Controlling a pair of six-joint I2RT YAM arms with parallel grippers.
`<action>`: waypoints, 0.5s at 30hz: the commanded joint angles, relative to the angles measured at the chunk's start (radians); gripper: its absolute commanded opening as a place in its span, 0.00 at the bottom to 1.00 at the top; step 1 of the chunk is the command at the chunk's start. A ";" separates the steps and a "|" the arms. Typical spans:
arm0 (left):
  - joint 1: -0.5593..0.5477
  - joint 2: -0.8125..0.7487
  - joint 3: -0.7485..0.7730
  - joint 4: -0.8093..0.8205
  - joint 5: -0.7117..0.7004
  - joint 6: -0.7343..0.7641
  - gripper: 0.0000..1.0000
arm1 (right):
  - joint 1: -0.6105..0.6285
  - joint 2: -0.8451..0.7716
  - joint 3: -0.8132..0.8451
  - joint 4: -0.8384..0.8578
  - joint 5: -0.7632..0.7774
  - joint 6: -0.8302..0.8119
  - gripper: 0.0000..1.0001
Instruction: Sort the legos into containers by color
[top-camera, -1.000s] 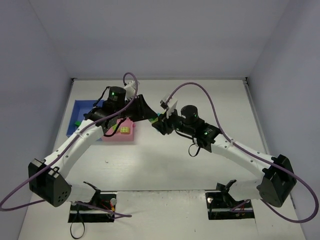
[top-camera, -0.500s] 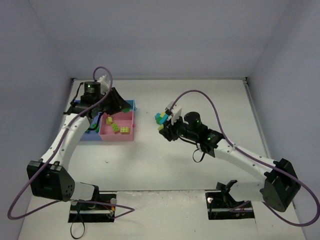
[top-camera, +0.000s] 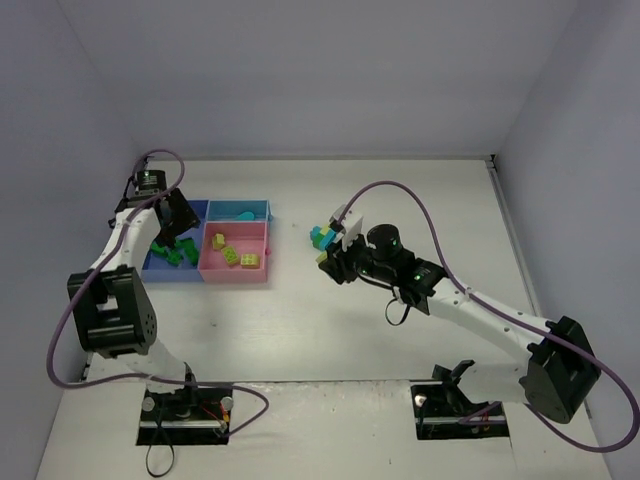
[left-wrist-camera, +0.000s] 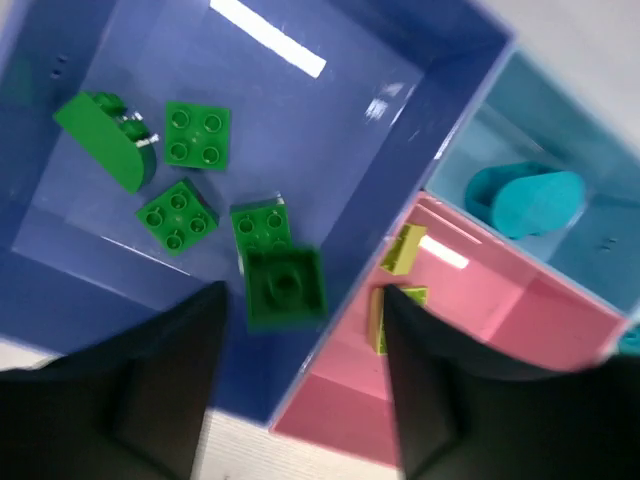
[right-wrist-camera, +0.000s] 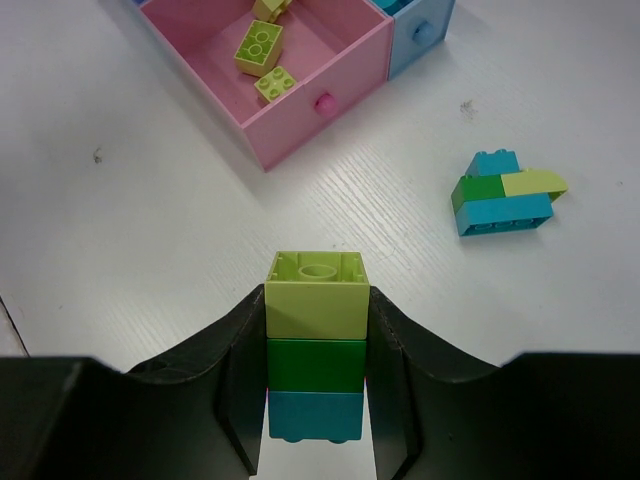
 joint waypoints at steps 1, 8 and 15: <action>-0.004 0.028 0.085 0.014 -0.017 0.023 0.62 | -0.002 -0.006 0.041 0.054 -0.011 -0.020 0.01; -0.018 -0.064 0.085 -0.009 0.127 0.013 0.76 | -0.002 0.020 0.093 0.054 -0.043 -0.049 0.03; -0.195 -0.201 0.077 -0.056 0.543 0.006 0.76 | -0.004 0.055 0.157 0.036 -0.140 -0.112 0.05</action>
